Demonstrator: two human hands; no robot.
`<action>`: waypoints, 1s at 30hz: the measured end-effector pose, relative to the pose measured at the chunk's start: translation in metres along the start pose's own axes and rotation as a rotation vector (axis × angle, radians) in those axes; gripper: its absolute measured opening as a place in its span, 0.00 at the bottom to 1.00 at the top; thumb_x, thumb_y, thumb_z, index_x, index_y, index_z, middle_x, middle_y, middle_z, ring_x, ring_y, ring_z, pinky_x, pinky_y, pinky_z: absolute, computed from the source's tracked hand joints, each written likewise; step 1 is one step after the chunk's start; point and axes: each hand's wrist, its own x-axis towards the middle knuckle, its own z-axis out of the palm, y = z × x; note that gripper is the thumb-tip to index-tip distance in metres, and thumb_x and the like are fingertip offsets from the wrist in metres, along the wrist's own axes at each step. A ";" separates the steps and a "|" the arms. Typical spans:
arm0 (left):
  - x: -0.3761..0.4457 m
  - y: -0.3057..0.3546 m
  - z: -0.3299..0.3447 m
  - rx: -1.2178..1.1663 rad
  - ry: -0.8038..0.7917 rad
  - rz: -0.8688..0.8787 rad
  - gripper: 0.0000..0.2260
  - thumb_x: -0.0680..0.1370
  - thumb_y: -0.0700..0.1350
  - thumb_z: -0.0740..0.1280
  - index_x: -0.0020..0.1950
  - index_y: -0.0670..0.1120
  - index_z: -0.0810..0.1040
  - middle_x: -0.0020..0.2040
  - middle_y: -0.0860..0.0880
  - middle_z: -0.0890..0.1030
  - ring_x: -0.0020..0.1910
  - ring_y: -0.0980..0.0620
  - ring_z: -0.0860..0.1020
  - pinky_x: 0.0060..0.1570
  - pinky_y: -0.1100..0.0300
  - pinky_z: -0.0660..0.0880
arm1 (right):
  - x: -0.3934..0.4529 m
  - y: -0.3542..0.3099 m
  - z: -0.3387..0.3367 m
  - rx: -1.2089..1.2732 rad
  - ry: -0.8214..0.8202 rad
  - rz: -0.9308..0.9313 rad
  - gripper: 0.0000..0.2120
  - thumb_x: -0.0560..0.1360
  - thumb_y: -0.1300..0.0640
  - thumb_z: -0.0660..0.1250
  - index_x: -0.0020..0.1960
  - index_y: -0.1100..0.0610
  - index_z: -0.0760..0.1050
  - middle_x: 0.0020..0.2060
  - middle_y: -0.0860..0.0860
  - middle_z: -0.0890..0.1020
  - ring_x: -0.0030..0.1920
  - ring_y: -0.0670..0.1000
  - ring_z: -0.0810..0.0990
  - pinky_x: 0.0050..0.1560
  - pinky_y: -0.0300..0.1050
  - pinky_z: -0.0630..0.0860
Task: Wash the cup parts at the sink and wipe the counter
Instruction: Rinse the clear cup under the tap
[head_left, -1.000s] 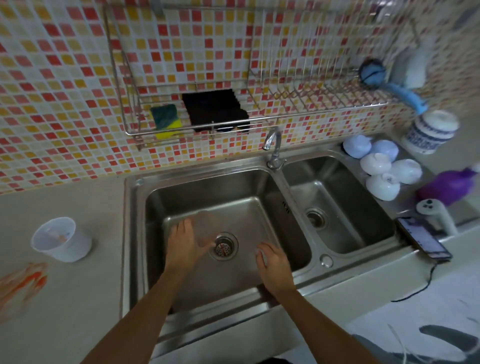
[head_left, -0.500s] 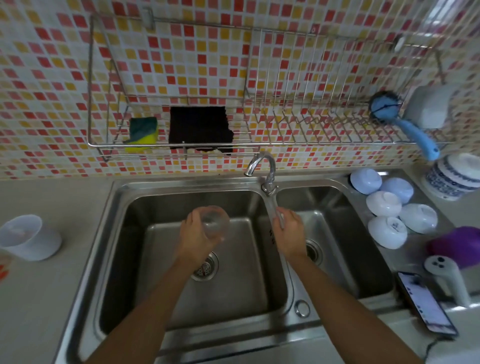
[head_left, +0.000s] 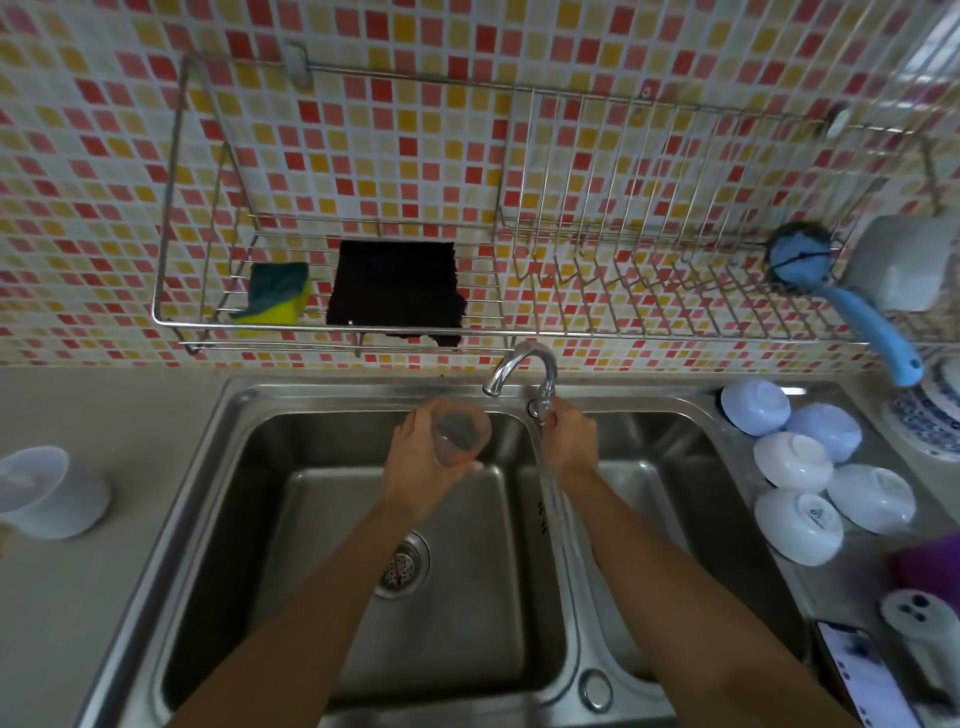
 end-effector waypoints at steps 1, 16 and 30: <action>0.002 0.003 0.002 -0.019 -0.003 -0.001 0.38 0.60 0.50 0.81 0.66 0.52 0.68 0.62 0.53 0.74 0.61 0.51 0.73 0.62 0.50 0.73 | 0.003 0.001 0.000 -0.042 -0.003 -0.024 0.11 0.80 0.61 0.60 0.56 0.59 0.79 0.47 0.60 0.84 0.49 0.60 0.81 0.48 0.46 0.75; 0.011 0.008 0.028 -0.168 -0.003 -0.091 0.35 0.58 0.46 0.82 0.62 0.53 0.71 0.56 0.57 0.78 0.57 0.56 0.77 0.58 0.55 0.76 | 0.013 0.005 0.016 -0.317 -0.153 -0.269 0.12 0.77 0.66 0.62 0.55 0.56 0.81 0.46 0.57 0.84 0.46 0.55 0.83 0.51 0.44 0.78; -0.004 0.009 0.035 -0.189 -0.030 -0.101 0.36 0.62 0.43 0.81 0.52 0.76 0.66 0.58 0.59 0.78 0.58 0.61 0.76 0.55 0.64 0.72 | 0.014 0.007 0.013 -0.109 -0.107 -0.158 0.06 0.79 0.60 0.63 0.51 0.56 0.80 0.45 0.59 0.84 0.45 0.59 0.83 0.48 0.48 0.79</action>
